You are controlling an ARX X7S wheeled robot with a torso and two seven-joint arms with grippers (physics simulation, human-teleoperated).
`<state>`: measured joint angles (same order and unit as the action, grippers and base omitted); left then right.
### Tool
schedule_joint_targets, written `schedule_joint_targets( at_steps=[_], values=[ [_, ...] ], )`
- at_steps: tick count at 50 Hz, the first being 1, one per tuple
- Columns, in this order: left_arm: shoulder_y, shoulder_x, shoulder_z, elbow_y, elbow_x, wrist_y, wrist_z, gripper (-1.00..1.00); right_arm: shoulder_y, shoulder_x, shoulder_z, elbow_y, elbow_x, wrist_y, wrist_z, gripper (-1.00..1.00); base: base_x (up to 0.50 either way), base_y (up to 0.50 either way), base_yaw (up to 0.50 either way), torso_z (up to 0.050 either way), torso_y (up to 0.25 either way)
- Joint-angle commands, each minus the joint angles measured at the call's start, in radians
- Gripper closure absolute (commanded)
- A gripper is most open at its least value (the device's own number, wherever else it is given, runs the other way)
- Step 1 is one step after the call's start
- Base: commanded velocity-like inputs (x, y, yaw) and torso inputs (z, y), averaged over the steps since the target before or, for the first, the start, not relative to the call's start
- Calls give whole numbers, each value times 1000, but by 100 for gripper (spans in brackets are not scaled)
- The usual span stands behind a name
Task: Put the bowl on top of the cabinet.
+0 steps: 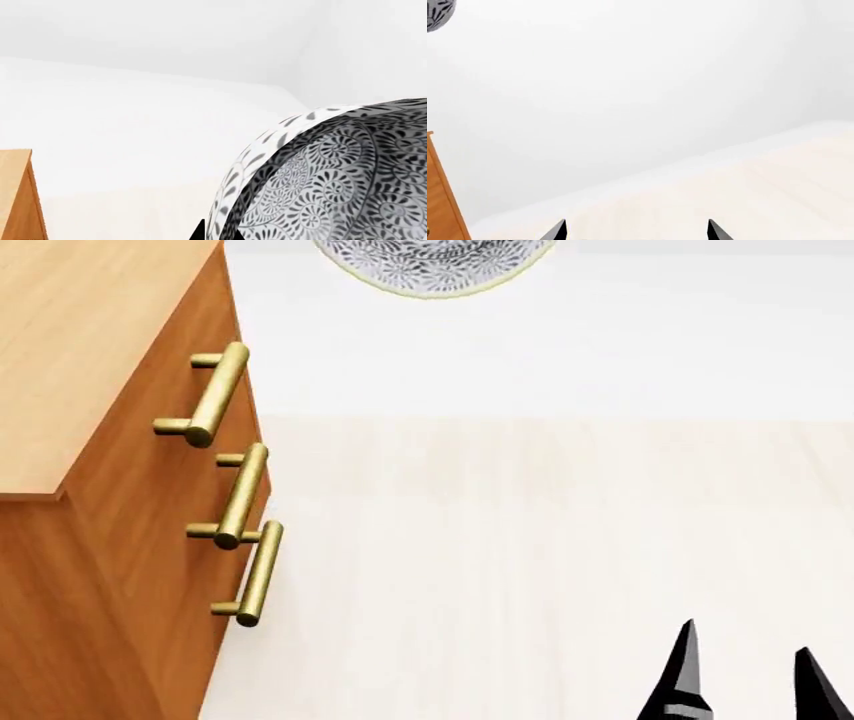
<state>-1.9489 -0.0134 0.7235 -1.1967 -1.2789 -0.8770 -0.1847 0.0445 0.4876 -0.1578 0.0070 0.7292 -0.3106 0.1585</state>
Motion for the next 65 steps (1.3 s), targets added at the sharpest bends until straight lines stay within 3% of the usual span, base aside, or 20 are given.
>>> schedule_joint_targets(
  at_steps=[1,5,10,13,18,23,28,30,38,39,40,42,45,49,65],
  values=[
    [-56,-10,-141,-112,80,26,10,100,30,-3,4,44,6,16,6,-100,0,0,0,0,0],
    [-49,-11,-432,-112,327,-11,4,100,28,-2,7,42,3,14,14,-100,0,0,0,2,0],
    [-40,-6,-925,-112,734,-28,11,100,36,-1,9,54,10,19,12,-100,0,0,0,0,2],
    [-44,0,-1139,-112,933,-21,12,100,32,-1,9,47,6,17,16,-100,0,0,0,0,0],
    [-56,-9,-1462,-112,1102,-35,-37,100,18,3,12,30,2,10,20,-100,0,0,0,0,0],
    [-78,-14,-1662,-112,1194,-7,-152,100,13,5,20,28,14,6,18,-100,0,0,0,0,0],
    [-93,-15,-1731,-112,1245,5,-184,100,13,8,21,28,24,7,9,-100,0,0,0,0,0],
    [-80,-20,-1809,-112,1229,62,-248,100,18,6,14,32,26,13,3,-100,0,0,0,0,0],
    [-72,-28,-1860,-112,1266,101,-313,100,0,9,21,10,22,2,13,-100,0,0,0,0,1],
    [-74,-32,-1870,-112,1273,86,-391,100,-4,10,22,6,25,1,11,-100,0,0,0,0,0],
    [-73,-30,-1878,-112,1263,113,-350,100,-4,10,21,5,23,0,11,-100,0,0,0,0,0],
    [-87,-27,-1838,-112,1283,100,-301,100,-3,9,18,6,21,2,11,-100,0,0,0,0,0],
    [-81,-31,-1901,-112,1261,107,-417,100,1,8,15,9,19,4,11,-100,0,0,0,0,0],
    [-78,-27,-1891,-112,1295,223,-587,100,0,8,16,9,22,4,8,-100,0,0,0,0,0],
    [-61,-26,-1870,-112,1285,349,-760,100,13,4,8,21,17,11,10,-100,0,0,0,0,1]
  ],
)
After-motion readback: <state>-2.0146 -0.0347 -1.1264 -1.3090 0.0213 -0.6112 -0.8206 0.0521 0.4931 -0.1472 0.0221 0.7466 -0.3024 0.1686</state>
